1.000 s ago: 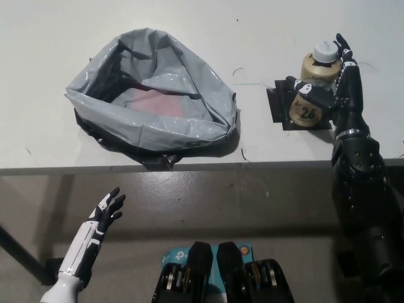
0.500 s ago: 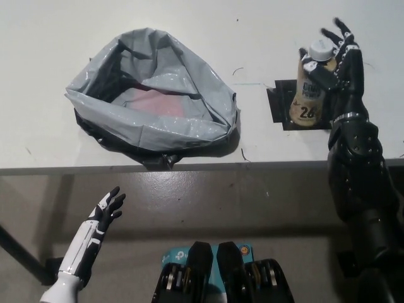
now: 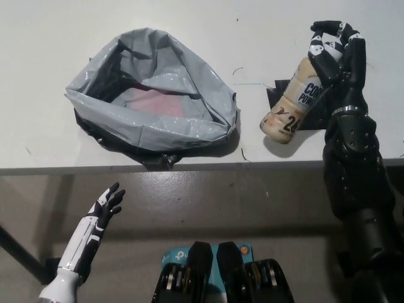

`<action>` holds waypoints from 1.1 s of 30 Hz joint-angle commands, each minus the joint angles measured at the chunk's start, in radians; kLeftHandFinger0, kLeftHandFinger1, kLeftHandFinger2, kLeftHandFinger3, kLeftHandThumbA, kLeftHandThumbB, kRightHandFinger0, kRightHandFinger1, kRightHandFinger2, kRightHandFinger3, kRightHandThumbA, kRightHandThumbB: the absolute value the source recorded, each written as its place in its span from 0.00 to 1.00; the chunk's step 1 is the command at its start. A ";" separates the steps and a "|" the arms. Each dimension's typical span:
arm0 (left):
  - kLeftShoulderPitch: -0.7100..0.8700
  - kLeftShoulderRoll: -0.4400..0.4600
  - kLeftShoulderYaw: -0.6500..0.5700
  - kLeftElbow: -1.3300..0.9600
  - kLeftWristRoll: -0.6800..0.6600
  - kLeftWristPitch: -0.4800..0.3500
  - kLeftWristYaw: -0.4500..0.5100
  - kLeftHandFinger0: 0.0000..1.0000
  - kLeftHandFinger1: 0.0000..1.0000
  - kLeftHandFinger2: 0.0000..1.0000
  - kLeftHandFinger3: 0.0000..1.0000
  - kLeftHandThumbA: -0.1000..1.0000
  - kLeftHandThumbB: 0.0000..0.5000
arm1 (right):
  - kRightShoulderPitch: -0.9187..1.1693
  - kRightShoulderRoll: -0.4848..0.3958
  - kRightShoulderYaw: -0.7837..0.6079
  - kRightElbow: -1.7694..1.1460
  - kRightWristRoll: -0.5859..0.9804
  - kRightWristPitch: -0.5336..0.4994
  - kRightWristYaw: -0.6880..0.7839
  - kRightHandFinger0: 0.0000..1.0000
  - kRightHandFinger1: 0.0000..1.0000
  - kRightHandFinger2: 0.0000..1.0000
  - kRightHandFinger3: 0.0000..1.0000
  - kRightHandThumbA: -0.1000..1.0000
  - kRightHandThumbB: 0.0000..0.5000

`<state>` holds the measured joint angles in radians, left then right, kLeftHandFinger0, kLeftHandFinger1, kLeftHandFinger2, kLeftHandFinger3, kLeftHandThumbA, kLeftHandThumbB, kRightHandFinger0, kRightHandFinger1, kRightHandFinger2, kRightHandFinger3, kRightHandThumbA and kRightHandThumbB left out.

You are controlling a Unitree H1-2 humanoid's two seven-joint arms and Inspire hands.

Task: Use the right hand to pick up a bottle of protein shake and place it into a plastic bag on the left side

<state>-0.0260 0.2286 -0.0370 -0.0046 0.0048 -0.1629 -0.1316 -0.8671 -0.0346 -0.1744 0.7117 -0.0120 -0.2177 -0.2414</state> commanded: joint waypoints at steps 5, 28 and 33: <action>-0.016 0.019 0.012 -0.028 -0.002 -0.028 -0.012 1.00 1.00 1.00 1.00 1.00 0.63 | -0.049 0.016 -0.010 -0.070 0.039 -0.011 -0.008 0.00 0.15 0.47 0.38 0.23 0.50; 0.054 0.015 0.005 -0.068 0.006 -0.020 -0.009 1.00 1.00 1.00 1.00 1.00 0.67 | -0.353 0.164 0.048 0.127 -0.020 0.006 -0.157 0.00 0.02 0.23 0.06 0.28 0.48; 0.053 0.006 0.003 -0.077 -0.001 -0.007 -0.009 1.00 1.00 1.00 1.00 1.00 0.73 | -0.412 0.174 0.078 0.224 -0.047 -0.026 -0.209 0.00 0.00 0.19 0.00 0.27 0.48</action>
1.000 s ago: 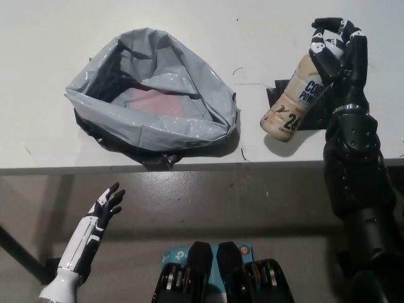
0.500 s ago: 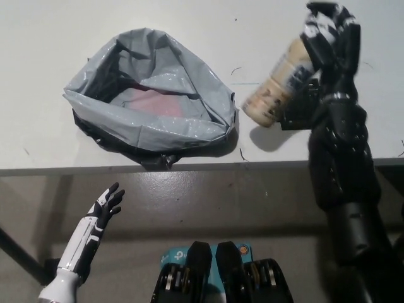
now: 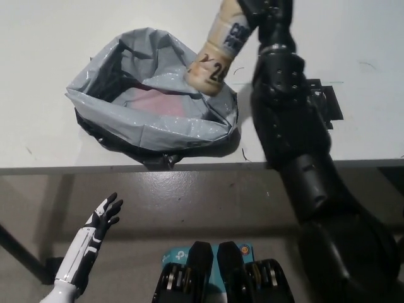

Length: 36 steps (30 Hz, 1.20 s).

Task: Use the right hand to pick up a bottle of protein shake and place it into a plastic bag on the left side

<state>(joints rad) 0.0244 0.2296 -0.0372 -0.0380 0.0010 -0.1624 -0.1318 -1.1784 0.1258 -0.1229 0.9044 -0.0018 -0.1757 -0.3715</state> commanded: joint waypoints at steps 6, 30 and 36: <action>-0.005 0.007 -0.001 -0.052 0.014 -0.015 -0.010 1.00 1.00 1.00 1.00 1.00 0.74 | -0.181 0.032 0.090 0.207 -0.102 -0.106 -0.127 0.00 0.01 0.31 0.01 0.23 0.42; -0.040 0.021 -0.028 -0.096 0.017 0.015 -0.043 1.00 1.00 1.00 1.00 1.00 0.68 | -0.189 0.007 0.605 0.430 -0.389 -0.100 0.191 1.00 1.00 1.00 1.00 0.81 0.91; -0.054 0.021 -0.026 -0.090 0.020 0.007 -0.045 1.00 1.00 1.00 1.00 1.00 0.69 | -0.151 -0.005 0.722 0.418 -0.453 -0.099 0.191 1.00 1.00 1.00 1.00 0.85 0.88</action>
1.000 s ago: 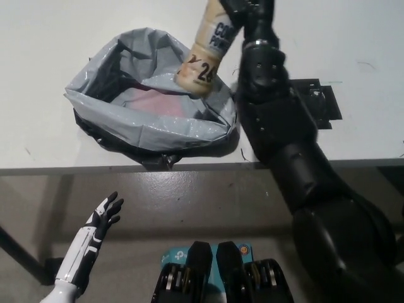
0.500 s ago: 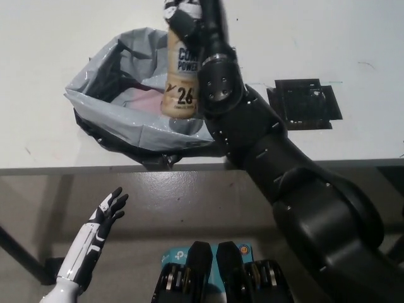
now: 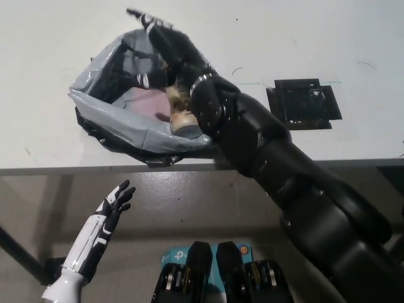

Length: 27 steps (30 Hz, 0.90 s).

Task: Use the right hand to pick up a bottle of protein shake and place it into a plastic bag on the left side

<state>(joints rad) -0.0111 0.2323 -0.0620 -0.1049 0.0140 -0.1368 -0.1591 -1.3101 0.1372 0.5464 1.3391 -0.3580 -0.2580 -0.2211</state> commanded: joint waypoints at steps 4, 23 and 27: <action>-0.010 0.020 0.002 -0.026 0.015 -0.011 -0.017 1.00 1.00 1.00 1.00 1.00 0.70 | -0.007 -0.030 0.064 -0.053 -0.104 -0.038 0.047 1.00 1.00 1.00 1.00 0.93 0.86; 0.013 0.019 0.000 -0.002 0.033 -0.034 -0.016 1.00 1.00 1.00 1.00 1.00 0.62 | 0.097 -0.280 -0.262 -1.176 0.150 0.212 0.282 1.00 1.00 1.00 1.00 1.00 0.90; 0.027 0.006 0.001 0.007 0.024 -0.043 -0.011 1.00 1.00 1.00 1.00 1.00 0.66 | 0.176 -0.385 -0.367 -1.444 0.238 0.244 0.283 1.00 1.00 1.00 1.00 1.00 0.81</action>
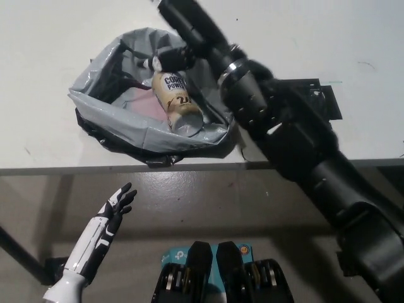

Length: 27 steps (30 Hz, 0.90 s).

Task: Use the right hand to pick up a bottle of protein shake and place it into a plastic bag on the left side

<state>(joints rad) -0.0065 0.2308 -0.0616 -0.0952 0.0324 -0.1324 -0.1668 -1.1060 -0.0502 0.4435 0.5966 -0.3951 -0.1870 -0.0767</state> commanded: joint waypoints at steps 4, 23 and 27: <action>0.028 0.011 0.014 -0.015 -0.011 -0.015 -0.005 1.00 1.00 1.00 1.00 1.00 0.75 | 0.099 -0.290 -0.336 -0.931 0.333 0.232 0.152 1.00 1.00 1.00 1.00 1.00 0.81; -0.094 0.021 0.050 0.055 -0.013 -0.017 0.012 1.00 1.00 1.00 1.00 1.00 0.67 | 0.845 -0.325 -0.450 -1.381 0.456 0.052 -0.045 1.00 1.00 1.00 1.00 1.00 0.77; -0.086 0.022 0.045 0.047 0.003 -0.023 0.012 1.00 1.00 1.00 1.00 1.00 0.60 | 0.979 -0.254 -0.379 -1.224 0.376 -0.029 -0.013 1.00 1.00 1.00 1.00 1.00 0.64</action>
<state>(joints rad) -0.0215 0.2240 -0.0484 -0.0395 0.0341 -0.1281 -0.1664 -0.3510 -0.3056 0.1750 -0.2652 -0.2305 -0.1021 -0.0440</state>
